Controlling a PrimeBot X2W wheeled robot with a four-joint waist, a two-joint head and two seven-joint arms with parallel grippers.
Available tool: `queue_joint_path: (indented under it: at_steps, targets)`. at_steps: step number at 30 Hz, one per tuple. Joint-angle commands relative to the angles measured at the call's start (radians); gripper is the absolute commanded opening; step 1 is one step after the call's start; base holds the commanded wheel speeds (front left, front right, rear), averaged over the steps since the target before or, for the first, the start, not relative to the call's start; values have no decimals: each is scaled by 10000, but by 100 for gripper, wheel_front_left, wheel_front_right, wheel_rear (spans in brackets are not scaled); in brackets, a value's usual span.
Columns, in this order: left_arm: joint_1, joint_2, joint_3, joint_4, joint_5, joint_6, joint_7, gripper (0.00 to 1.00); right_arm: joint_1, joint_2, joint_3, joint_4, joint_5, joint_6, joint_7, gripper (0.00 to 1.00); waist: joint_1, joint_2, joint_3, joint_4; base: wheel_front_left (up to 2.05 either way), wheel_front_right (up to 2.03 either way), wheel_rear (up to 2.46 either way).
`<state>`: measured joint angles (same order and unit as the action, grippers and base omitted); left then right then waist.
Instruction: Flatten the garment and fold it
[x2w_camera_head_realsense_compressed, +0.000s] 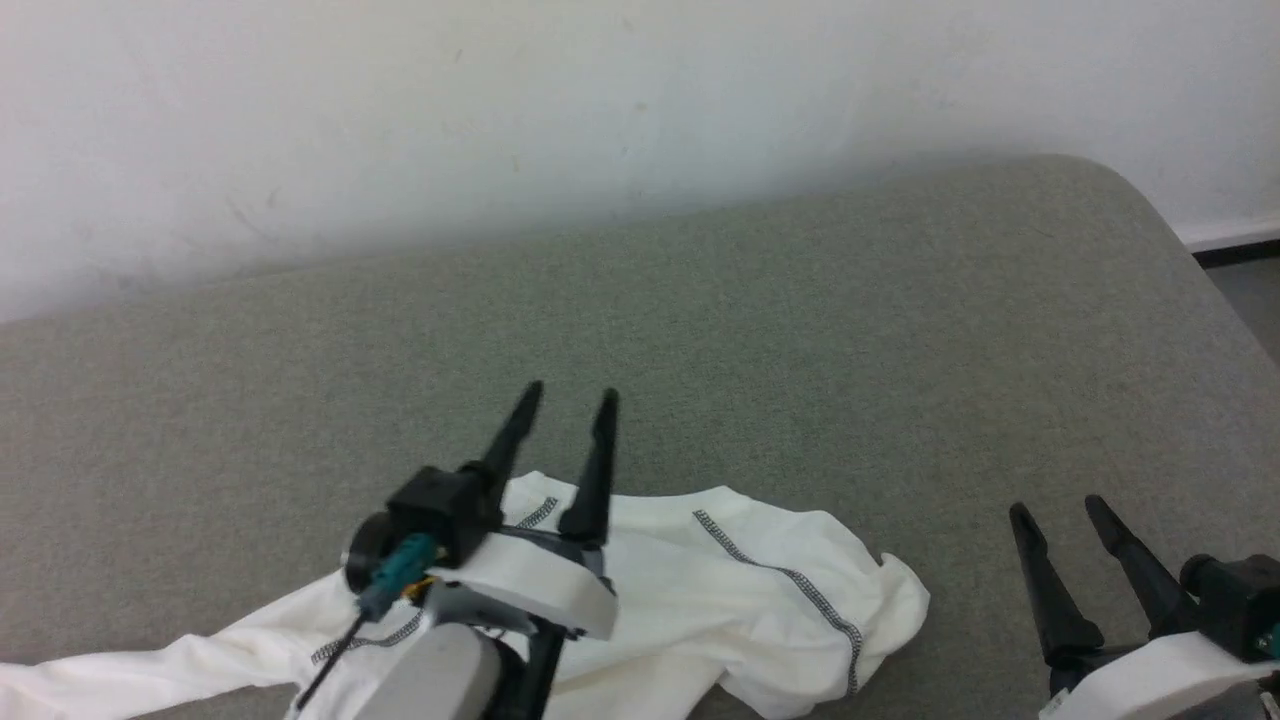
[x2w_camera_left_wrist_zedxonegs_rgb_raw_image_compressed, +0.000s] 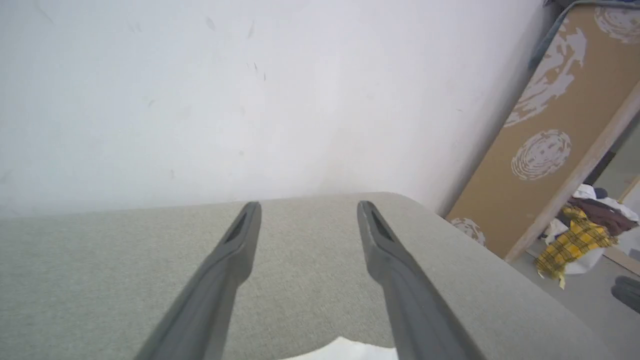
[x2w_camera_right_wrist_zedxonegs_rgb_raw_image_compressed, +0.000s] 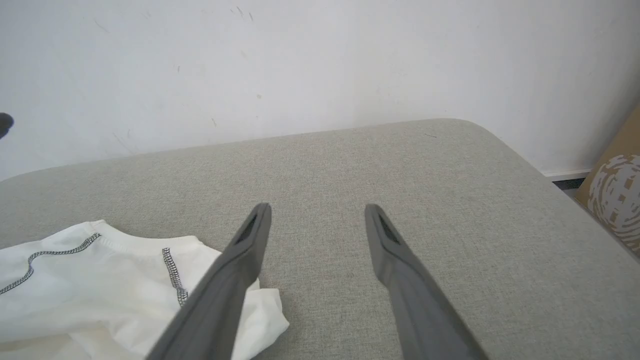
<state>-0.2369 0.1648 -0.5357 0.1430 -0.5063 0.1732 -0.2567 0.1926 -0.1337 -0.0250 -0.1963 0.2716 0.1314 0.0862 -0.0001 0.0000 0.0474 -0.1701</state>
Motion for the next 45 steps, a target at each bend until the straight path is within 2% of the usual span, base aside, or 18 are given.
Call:
queue_joint_path:
  at_steps: [1, 5, 9, 15, 26, 34, 35, 36, 37, 38, 39, 42, 45]
  targets:
    - [132, 90, 187, -172, 184, 68, -43, 100, 78, -14, 0, -65, -83, -7, 5, 100, 1, 0, -177, 224, 0, 0, 0]
    - [944, 427, 1564, -1109, 952, 210, -47, 100, 146, -43, 18, -39, -36, -7, 124, 100, 1, 0, -228, 452, 0, 0, 0]
    - [1714, 569, 2792, -1578, 1492, 140, -49, 100, 40, -194, 110, 226, 283, -7, 420, 100, 1, 0, -154, 698, 0, 0, 0]
    - [2651, 481, 4107, -1993, 2076, -74, -50, 100, -866, -1014, 584, 1506, 1374, -7, 1633, 100, 1, 0, 33, 1078, 0, 0, 0]
    - [2869, -406, 4804, -2149, 2585, -713, -50, 100, -3851, -2984, 3666, 3473, 3535, -7, 4265, 100, 1, 0, 881, 1847, 0, 0, 0]
    - [2584, -775, 4979, -1744, 2840, -1026, -51, 100, -5209, -3584, 5989, 5245, 4613, -7, 6212, 100, 1, 0, 1315, 1920, 0, 0, 0]
    - [2575, -796, 5001, -1695, 2869, -1047, -51, 100, -5245, -3613, 6216, 5383, 4777, -7, 6502, 93, 1, 0, 1321, 1908, 0, 0, 0]
    - [2582, -812, 5013, -1620, 2883, -1077, -51, 100, -5290, -3658, 6412, 5479, 4869, -7, 6700, 50, 1, 0, 1320, 1894, 0, 0, 0]
    - [2592, -826, 5022, -1515, 2846, -1134, -51, 100, -5316, -3674, 6558, 5566, 4976, -7, 6855, 37, 1, 0, 1304, 1871, 0, 0, 0]
    - [2592, -829, 5029, -1400, 2808, -1205, -51, 100, -5343, -3663, 6683, 5616, 5095, -7, 6955, 11, 1, 0, 1276, 1835, 0, 0, 0]
    - [2577, -810, 5019, -1258, 2772, -1289, -51, 100, -5386, -3667, 6778, 5639, 5168, -7, 6962, 0, 1, 0, 1254, 1806, 0, 0, 0]
    - [2384, -620, 4973, -815, 2607, -1575, 201, 100, -5550, -3669, 6922, 5535, 5319, -7, 6613, 0, 1, 0, 1100, 1700, 0, 0, 0]
    - [1862, -200, 4804, -541, 2430, -2060, 1141, 100, -5772, -3729, 6747, 5341, 5230, -7, 5694, 0, 1, 0, 953, 1607, 0, 0, 0]
